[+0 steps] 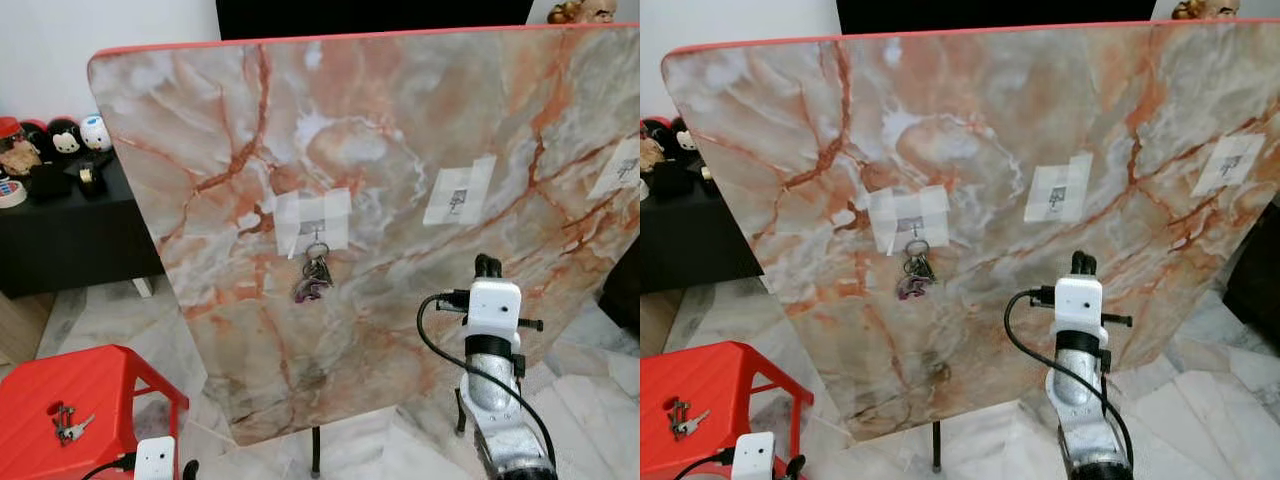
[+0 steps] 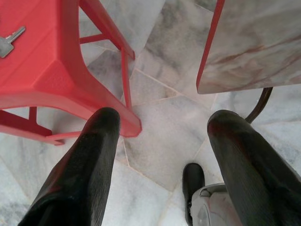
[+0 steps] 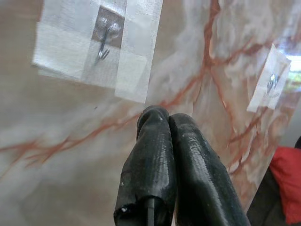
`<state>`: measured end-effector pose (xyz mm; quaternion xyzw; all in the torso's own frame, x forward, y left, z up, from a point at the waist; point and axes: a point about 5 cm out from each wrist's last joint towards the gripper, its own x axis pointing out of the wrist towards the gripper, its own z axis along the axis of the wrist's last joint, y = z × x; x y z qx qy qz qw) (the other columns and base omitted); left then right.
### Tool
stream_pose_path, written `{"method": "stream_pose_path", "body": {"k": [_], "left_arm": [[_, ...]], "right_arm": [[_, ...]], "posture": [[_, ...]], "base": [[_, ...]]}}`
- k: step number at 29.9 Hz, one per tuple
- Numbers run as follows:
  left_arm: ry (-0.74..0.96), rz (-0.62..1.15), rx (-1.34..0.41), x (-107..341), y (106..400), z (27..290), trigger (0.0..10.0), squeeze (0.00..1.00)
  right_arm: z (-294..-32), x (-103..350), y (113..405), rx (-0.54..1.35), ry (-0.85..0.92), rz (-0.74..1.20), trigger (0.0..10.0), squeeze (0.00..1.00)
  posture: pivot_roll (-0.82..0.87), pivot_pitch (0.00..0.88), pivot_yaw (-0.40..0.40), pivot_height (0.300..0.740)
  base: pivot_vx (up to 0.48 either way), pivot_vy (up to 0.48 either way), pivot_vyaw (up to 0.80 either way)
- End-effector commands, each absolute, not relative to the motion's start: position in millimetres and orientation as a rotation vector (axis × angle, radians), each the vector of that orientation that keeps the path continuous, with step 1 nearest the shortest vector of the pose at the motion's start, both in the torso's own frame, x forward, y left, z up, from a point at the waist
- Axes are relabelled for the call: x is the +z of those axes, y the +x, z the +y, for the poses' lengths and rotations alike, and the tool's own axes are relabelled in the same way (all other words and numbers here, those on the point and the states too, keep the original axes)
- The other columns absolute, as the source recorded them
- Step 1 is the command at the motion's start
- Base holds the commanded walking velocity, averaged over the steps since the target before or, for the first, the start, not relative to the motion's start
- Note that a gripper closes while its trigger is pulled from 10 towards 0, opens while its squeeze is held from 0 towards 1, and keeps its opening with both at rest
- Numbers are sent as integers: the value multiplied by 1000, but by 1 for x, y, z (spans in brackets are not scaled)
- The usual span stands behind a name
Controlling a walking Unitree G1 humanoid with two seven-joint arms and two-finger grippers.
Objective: Hang keys on a hook
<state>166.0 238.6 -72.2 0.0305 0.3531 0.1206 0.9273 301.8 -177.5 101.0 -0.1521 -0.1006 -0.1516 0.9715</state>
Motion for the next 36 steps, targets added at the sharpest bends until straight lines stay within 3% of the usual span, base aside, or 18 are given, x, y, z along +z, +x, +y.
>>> {"method": "stream_pose_path", "body": {"k": [1, 10, 20, 36], "left_arm": [[74, 718, 236, -72, 167, 238, 10000, 0], [72, 713, 238, -71, 168, 237, 10000, 0], [77, 710, 236, -70, 169, 238, 10000, 0], [76, 710, 236, -70, 169, 238, 10000, 0]], "right_arm": [[-180, 105, 306, -308, -304, -211, 10000, 0], [-173, 118, 324, -272, -326, -242, 10000, 0], [-151, 120, 324, -228, -356, -285, 10000, 0], [-154, 129, 333, -246, -371, -305, 10000, 0]], "posture": [[16, 2, -40, 740], [24, 8, -38, 740], [24, 11, -34, 740], [23, 18, -34, 740]], "base": [[0, 0, 0], [0, 0, 0], [0, 0, 0], [0, 0, 0]]}}
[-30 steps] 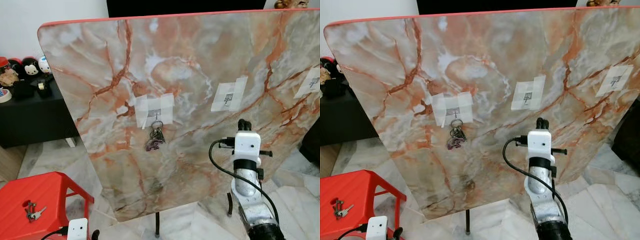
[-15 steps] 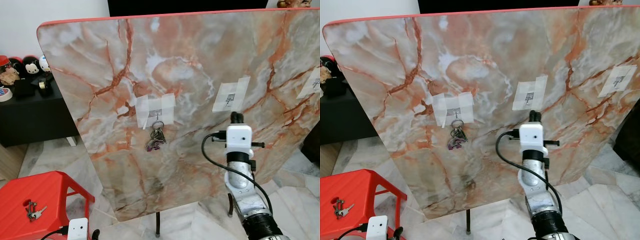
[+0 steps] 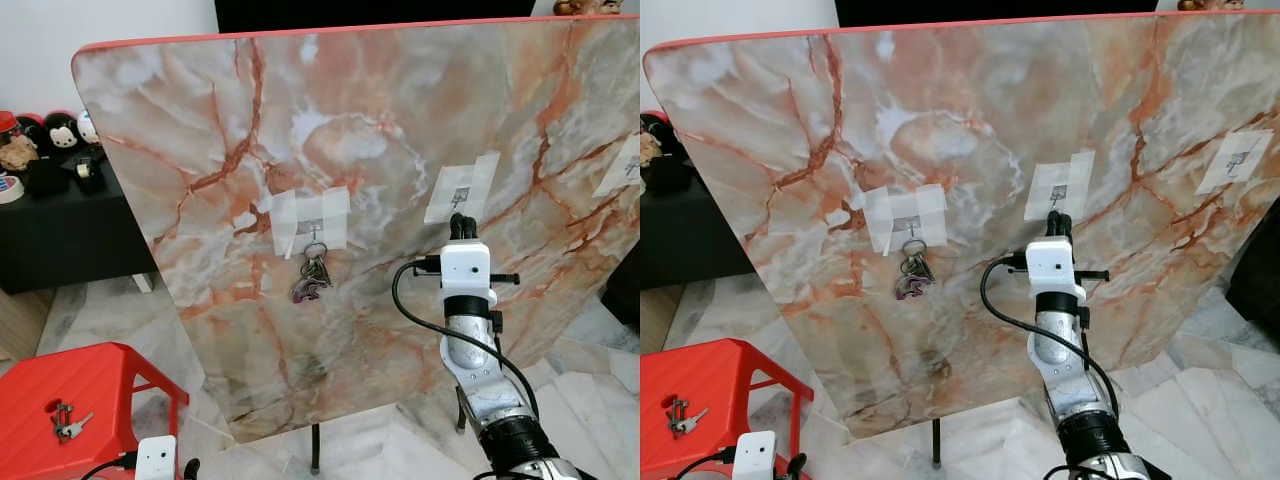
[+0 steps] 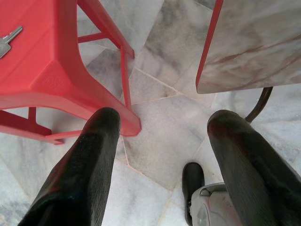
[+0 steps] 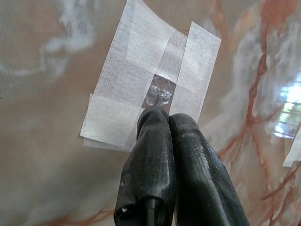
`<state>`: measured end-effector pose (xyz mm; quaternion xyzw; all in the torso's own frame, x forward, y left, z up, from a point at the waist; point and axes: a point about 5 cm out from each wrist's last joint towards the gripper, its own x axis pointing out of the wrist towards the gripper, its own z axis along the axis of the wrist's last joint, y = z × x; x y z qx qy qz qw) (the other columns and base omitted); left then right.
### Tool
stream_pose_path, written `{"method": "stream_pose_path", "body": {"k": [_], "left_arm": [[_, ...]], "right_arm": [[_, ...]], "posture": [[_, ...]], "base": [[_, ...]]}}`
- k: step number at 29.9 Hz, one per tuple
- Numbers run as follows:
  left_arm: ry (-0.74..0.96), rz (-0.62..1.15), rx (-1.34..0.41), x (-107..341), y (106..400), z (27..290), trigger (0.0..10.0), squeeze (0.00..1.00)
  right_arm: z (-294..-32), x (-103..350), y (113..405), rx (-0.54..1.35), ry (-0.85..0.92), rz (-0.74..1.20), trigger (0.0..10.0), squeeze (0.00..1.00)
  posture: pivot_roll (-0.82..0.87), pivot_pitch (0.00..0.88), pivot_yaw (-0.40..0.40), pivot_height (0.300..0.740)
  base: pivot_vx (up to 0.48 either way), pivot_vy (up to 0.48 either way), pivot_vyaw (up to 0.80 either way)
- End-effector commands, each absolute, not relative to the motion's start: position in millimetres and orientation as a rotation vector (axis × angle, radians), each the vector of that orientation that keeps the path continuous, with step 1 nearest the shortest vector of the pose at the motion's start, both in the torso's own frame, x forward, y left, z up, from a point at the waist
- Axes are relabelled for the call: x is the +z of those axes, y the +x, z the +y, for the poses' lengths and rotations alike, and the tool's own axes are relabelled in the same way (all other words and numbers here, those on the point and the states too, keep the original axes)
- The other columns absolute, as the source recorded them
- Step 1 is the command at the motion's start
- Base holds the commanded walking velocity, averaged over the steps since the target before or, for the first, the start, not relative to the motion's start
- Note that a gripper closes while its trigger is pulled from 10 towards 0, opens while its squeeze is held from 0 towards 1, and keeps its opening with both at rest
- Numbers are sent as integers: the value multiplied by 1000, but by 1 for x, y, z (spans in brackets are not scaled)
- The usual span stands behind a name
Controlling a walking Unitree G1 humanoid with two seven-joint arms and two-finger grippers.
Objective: Hang keys on a hook
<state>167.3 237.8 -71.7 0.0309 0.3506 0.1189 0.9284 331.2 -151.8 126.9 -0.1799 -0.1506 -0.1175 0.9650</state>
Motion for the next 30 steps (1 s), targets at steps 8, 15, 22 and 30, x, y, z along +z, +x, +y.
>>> {"method": "stream_pose_path", "body": {"k": [8, 15, 22, 30], "left_arm": [[76, 710, 233, -70, 170, 238, 10000, 0], [79, 714, 233, -70, 169, 239, 10000, 0], [80, 714, 233, -70, 169, 239, 10000, 0], [80, 719, 233, -71, 167, 239, 10000, 0]], "right_arm": [[-154, 128, 336, -256, -377, -294, 10000, 0], [-156, 131, 339, -262, -377, -293, 10000, 0], [-154, 130, 340, -251, -375, -291, 10000, 0], [-154, 129, 342, -245, -375, -285, 10000, 0]], "posture": [[22, 22, -30, 740], [21, 24, -29, 740], [27, 22, -30, 740], [25, 20, -31, 740]], "base": [[0, 0, 0], [0, 0, 0], [0, 0, 0], [0, 0, 0]]}}
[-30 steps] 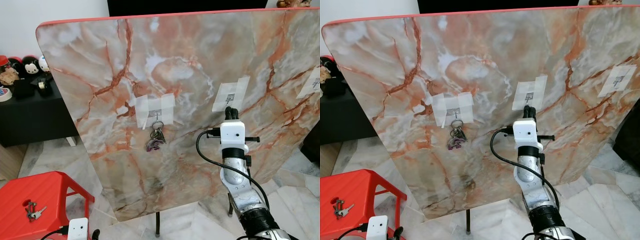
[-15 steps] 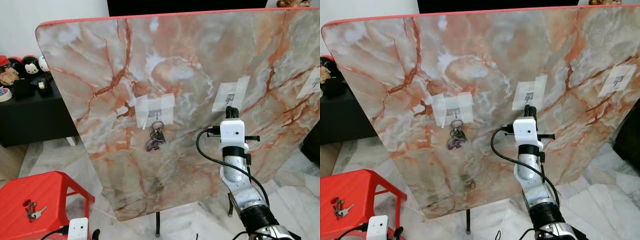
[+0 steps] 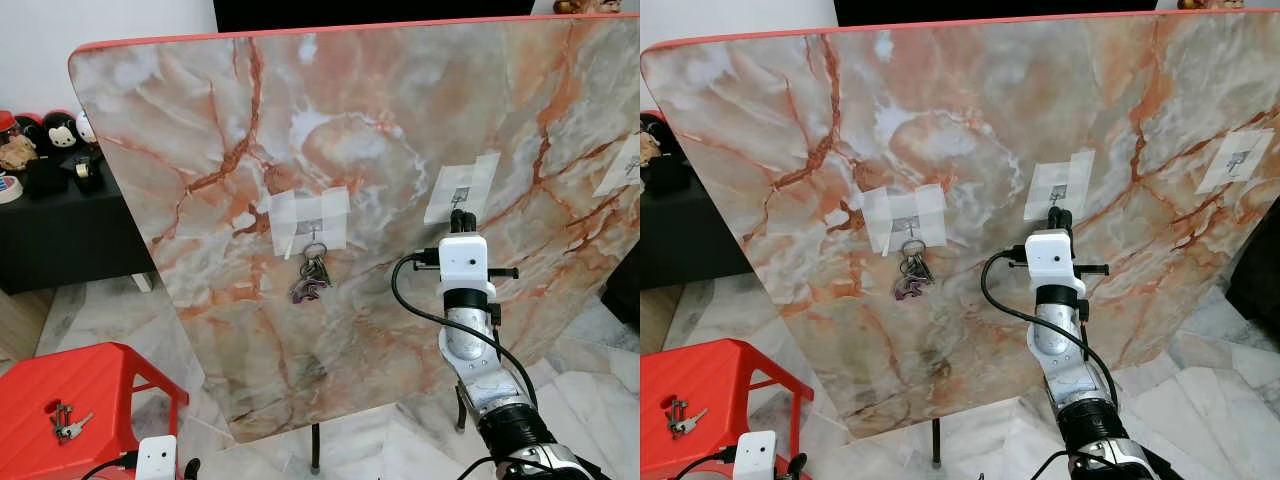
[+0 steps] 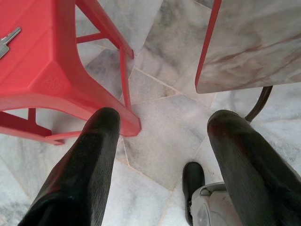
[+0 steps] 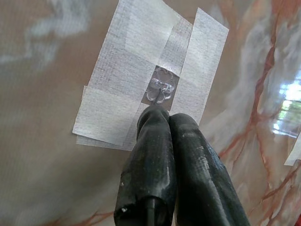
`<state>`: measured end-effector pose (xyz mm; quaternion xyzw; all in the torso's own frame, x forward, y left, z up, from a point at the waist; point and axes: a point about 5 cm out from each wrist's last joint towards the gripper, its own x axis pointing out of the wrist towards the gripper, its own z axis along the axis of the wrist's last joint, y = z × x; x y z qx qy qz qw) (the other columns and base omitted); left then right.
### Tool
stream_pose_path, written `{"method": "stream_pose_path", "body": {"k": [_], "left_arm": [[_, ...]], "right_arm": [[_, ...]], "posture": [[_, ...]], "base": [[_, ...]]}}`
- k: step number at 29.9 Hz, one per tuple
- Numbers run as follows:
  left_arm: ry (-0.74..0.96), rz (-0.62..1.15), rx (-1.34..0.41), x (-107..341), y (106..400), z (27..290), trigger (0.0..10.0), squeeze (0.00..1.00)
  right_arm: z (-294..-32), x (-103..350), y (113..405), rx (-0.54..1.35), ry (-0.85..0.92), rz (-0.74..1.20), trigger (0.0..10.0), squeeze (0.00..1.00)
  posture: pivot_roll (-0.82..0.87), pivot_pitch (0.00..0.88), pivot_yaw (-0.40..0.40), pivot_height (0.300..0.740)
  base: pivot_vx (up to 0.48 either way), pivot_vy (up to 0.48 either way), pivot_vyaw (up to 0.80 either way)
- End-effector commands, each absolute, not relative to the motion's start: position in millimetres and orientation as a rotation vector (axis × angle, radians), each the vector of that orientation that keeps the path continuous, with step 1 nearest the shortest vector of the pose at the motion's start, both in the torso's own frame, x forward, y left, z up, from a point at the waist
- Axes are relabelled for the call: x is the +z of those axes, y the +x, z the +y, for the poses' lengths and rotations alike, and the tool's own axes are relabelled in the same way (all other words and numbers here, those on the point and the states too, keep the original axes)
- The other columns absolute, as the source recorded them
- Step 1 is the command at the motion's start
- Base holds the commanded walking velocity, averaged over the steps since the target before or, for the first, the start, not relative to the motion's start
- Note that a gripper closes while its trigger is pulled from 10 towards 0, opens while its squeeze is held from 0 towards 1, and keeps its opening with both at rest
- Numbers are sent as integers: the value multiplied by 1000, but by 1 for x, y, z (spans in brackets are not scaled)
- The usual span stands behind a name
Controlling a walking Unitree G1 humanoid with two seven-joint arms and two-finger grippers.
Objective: Hang keys on a hook
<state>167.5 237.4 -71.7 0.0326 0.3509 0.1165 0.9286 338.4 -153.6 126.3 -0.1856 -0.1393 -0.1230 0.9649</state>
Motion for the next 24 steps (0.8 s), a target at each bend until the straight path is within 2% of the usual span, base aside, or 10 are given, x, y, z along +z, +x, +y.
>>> {"method": "stream_pose_path", "body": {"k": [1, 24], "left_arm": [[80, 719, 234, -71, 167, 239, 10000, 0], [80, 717, 240, -71, 168, 240, 10000, 0]], "right_arm": [[-155, 129, 342, -244, -376, -284, 10000, 0], [-156, 132, 342, -237, -379, -309, 10000, 0]], "posture": [[25, 20, -31, 740], [28, 22, -30, 740]], "base": [[0, 0, 0], [0, 0, 0]]}}
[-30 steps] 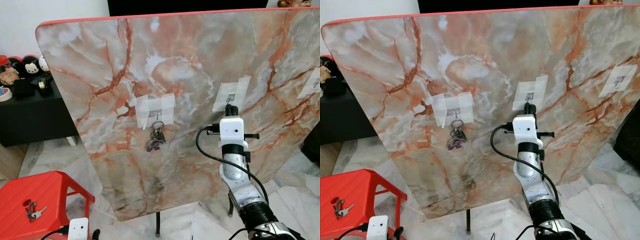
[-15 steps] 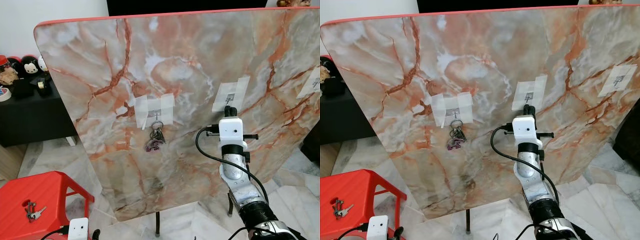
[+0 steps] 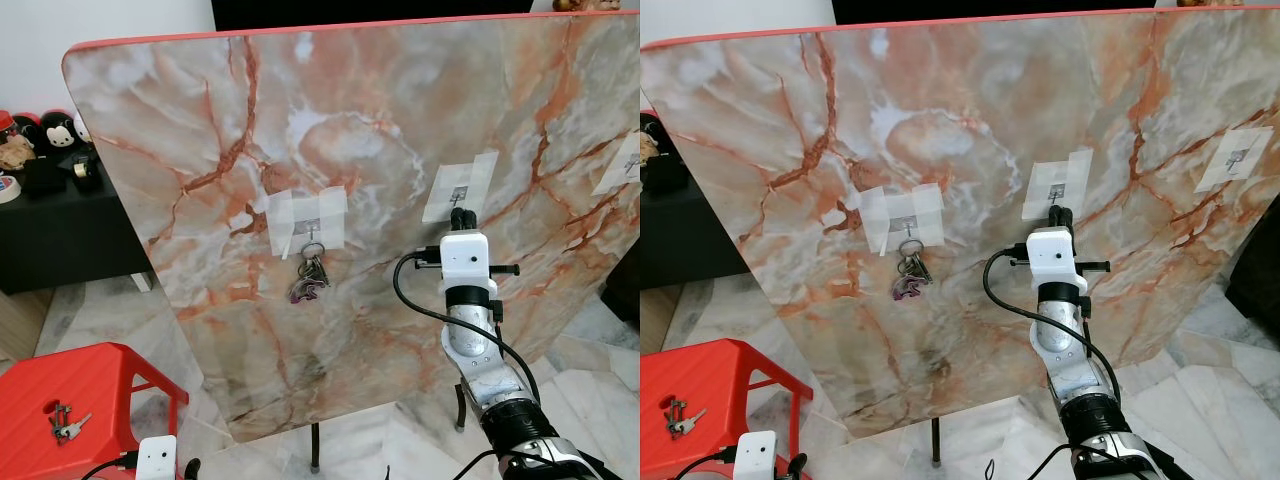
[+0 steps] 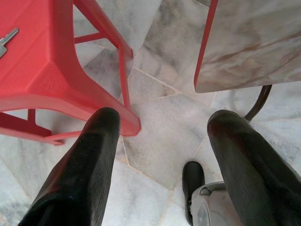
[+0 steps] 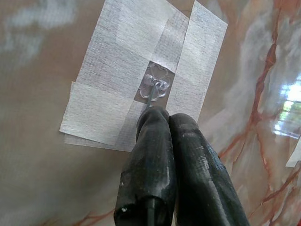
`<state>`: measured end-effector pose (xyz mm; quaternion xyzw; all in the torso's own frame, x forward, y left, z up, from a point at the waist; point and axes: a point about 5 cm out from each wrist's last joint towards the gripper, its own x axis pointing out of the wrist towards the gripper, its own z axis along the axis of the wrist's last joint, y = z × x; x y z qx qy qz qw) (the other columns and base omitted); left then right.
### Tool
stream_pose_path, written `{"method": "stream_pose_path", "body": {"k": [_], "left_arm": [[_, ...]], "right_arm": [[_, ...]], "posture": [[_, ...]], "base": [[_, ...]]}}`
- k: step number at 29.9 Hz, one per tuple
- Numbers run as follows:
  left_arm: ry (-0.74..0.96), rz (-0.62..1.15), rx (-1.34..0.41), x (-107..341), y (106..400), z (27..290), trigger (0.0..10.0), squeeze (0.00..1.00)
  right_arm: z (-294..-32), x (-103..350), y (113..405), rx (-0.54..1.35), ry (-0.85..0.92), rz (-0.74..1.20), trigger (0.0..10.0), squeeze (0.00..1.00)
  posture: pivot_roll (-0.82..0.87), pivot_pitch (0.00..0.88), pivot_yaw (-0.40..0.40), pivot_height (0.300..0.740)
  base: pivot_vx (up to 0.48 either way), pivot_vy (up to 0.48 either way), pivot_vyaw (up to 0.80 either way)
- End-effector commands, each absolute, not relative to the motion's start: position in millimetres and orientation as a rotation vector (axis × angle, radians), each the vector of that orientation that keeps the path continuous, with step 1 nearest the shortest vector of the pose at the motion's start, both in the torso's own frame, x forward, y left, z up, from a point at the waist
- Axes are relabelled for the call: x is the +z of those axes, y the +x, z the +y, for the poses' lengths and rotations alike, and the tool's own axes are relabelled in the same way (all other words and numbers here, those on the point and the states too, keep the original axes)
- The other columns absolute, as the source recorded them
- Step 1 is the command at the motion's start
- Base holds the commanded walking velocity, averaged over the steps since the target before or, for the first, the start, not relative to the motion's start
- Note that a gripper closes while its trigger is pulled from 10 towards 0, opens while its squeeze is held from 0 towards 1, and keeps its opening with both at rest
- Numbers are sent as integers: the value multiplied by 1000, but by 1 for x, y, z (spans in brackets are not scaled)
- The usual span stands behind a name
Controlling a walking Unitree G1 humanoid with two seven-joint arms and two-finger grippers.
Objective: Hang keys on a hook
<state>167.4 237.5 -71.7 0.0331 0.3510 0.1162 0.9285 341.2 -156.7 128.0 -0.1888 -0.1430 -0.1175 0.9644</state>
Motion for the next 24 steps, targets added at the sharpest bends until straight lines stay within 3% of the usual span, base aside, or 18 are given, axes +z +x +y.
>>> {"method": "stream_pose_path", "body": {"k": [1, 15, 24], "left_arm": [[80, 718, 240, -71, 168, 240, 10000, 0], [78, 726, 240, -72, 166, 241, 10000, 0], [77, 731, 241, -72, 165, 240, 10000, 0]], "right_arm": [[-155, 130, 342, -236, -376, -301, 10000, 0], [-147, 120, 333, -217, -362, -283, 10000, 0], [-153, 135, 332, -291, -382, -377, 10000, 0]], "posture": [[29, 22, -30, 740], [28, 19, -32, 740], [28, 20, -33, 740]], "base": [[0, 0, 0], [0, 0, 0], [0, 0, 0]]}}
